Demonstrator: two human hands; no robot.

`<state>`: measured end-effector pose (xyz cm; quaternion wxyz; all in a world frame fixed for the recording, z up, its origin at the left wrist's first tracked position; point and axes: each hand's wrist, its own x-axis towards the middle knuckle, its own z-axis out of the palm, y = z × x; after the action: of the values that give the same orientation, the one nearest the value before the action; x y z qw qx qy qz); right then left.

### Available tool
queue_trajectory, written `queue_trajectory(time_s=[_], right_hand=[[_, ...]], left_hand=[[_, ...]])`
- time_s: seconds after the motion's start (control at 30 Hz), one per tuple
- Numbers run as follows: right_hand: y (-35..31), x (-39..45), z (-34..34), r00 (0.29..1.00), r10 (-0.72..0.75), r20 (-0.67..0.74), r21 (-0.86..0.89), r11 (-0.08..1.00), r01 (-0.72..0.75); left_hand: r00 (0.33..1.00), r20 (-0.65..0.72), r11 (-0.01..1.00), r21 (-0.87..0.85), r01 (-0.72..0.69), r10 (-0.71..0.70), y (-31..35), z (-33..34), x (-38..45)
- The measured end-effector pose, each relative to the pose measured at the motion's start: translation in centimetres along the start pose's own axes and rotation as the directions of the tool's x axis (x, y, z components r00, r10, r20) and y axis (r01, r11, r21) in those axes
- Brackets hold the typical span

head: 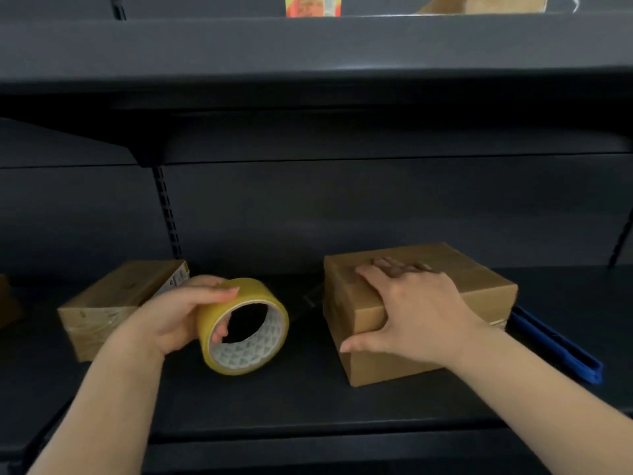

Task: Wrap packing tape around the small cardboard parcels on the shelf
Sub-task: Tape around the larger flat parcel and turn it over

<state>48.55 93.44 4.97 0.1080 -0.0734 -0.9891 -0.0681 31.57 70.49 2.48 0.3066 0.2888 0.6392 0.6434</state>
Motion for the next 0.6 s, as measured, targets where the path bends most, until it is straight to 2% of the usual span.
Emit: queue_trajectory(time_s=[0.07, 0.1, 0.17, 0.2, 0.3, 0.33, 0.43, 0.53, 0.6], right_hand=[[-1.0, -0.6, -0.4, 1.000, -0.001, 0.007, -0.022, 1.000, 0.001], [-1.6, -1.2, -0.7, 1.000, -0.013, 0.010, -0.024, 1.000, 0.013], [-3.0, -2.7, -1.1, 0.999, -0.038, -0.023, -0.019, 0.999, 0.037], [-3.5, -3.5, -1.1, 0.994, -0.061, -0.087, -0.036, 0.998, 0.058], [-4.0, -5.1, 0.3, 0.950, -0.095, -0.296, -0.058, 0.995, 0.081], [-4.0, -5.3, 0.9, 0.947, -0.111, -0.301, -0.084, 0.992, 0.089], [-4.2, -5.4, 2.5, 0.929, -0.218, -0.299, -0.182, 0.969, 0.169], [-4.6, -5.7, 3.2, 0.911, -0.261, -0.320, -0.242, 0.952, 0.188], [-4.7, -5.8, 3.8, 0.900, -0.286, -0.329, -0.283, 0.939, 0.194]], left_hand=[[0.994, 0.105, 0.995, -0.093, -0.034, 0.044, -0.2, -1.6, -0.4], [0.976, 0.209, 0.986, -0.162, -0.032, 0.066, -0.3, -2.7, -0.5], [0.899, 0.419, 0.931, -0.363, 0.040, 0.125, -0.4, -4.1, -1.3], [0.882, 0.443, 0.915, -0.402, 0.034, 0.162, -0.8, -4.6, -1.5], [0.823, 0.541, 0.940, -0.340, 0.023, 0.175, -1.4, -5.3, -1.4], [0.822, 0.549, 0.957, -0.290, 0.014, 0.154, -1.4, -5.2, -1.4], [0.877, 0.476, 0.988, -0.152, -0.001, 0.074, -1.7, -5.0, -1.3], [0.940, 0.330, 0.996, -0.051, -0.071, 0.084, -1.8, -4.1, -1.9], [0.956, 0.283, 0.997, -0.034, -0.071, 0.078, -1.7, -3.4, -2.3]])
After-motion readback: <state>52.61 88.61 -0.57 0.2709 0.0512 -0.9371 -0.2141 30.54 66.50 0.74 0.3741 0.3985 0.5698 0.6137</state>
